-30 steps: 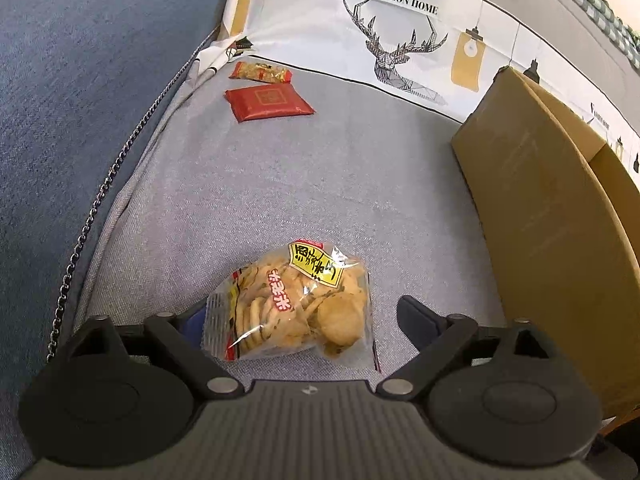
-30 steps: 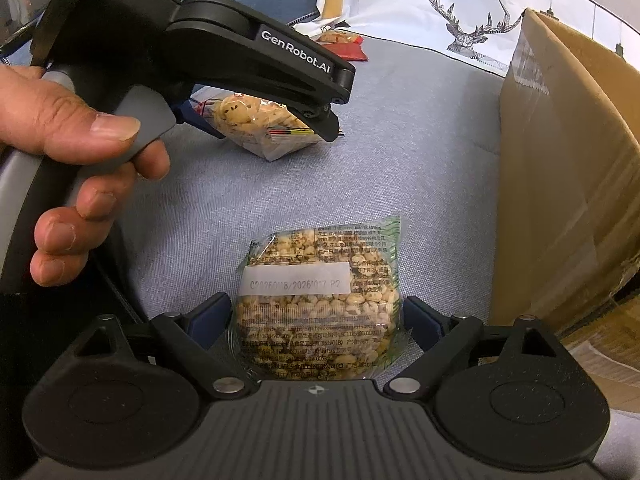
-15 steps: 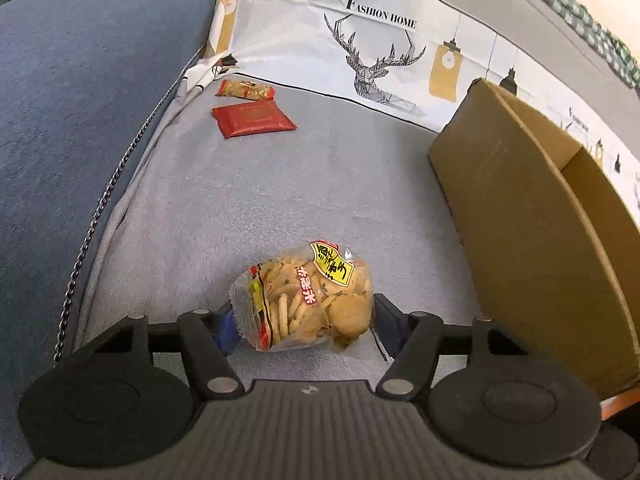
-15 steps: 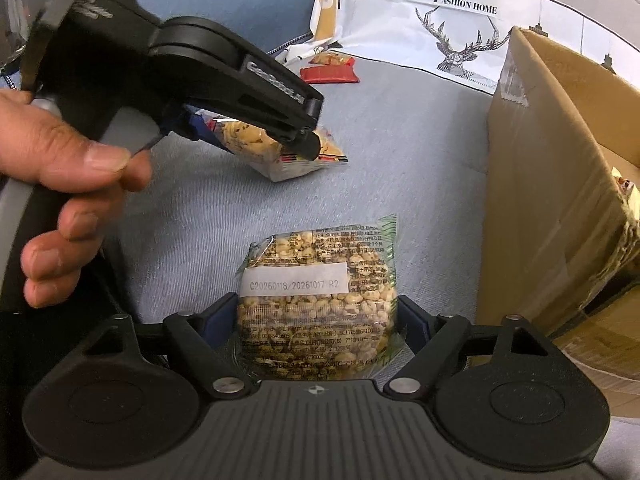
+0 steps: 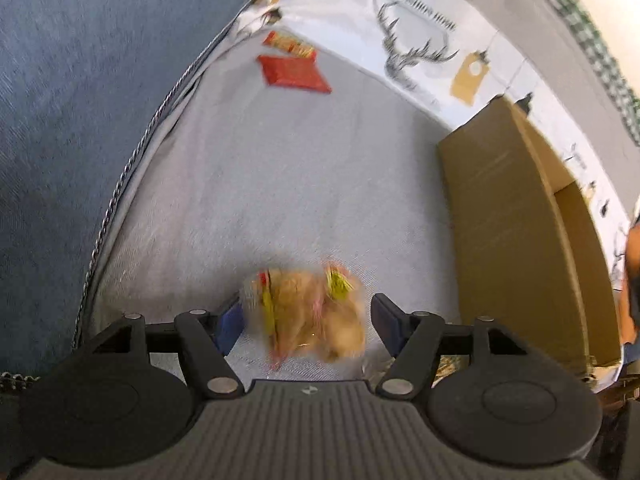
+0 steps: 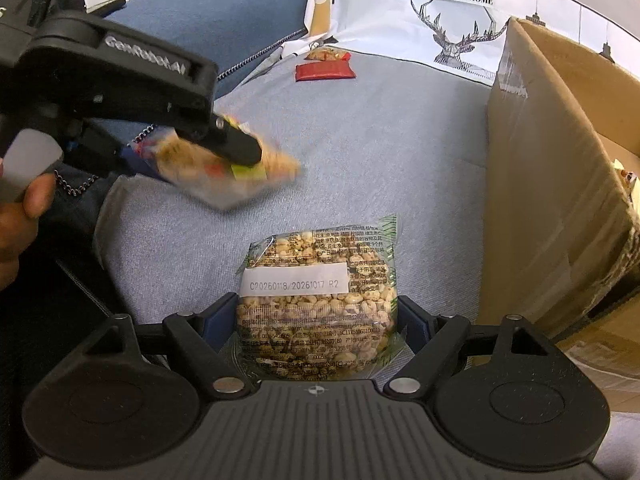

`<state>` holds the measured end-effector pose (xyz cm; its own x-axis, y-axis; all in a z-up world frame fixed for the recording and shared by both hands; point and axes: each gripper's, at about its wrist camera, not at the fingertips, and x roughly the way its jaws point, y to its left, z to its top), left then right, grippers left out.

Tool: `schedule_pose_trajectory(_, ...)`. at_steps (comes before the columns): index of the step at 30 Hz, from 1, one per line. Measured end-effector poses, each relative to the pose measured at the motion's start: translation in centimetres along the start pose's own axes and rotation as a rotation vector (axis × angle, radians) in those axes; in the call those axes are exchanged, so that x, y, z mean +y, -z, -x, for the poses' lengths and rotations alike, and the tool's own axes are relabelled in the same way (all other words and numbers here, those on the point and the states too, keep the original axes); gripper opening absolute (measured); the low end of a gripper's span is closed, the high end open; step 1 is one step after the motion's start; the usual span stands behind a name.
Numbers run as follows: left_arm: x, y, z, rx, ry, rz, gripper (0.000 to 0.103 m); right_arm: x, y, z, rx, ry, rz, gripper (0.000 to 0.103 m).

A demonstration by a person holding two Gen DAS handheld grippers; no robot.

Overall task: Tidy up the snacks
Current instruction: 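Lift the cracker bag with the left tool while the right tool holds the peanut bag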

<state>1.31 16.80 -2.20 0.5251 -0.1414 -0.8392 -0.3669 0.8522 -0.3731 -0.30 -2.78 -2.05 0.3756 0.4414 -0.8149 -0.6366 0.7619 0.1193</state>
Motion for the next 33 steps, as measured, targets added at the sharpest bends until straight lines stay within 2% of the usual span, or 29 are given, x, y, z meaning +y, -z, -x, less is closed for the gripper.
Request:
schedule_pose_trajectory(1,0.1,0.0,-0.2,0.010,-0.002,0.001,0.081,0.0,0.0,-0.1,0.006,0.002,0.002,0.084)
schedule_pose_trajectory(6,-0.2,0.1,-0.9,0.040,0.004,-0.031,0.081,0.1,-0.2,-0.5,0.023,0.020,0.003,0.084)
schedule_pose_trajectory(20,-1.2,0.6,-1.5,0.024,-0.043,-0.079,0.081,0.1,-0.2,-0.6,0.029,0.021,0.002,0.085)
schedule_pose_trajectory(33,-2.0,1.0,-1.5,0.006,-0.052,-0.123,0.069,0.2,-0.1,-0.5,0.029,0.021,0.002,0.085)
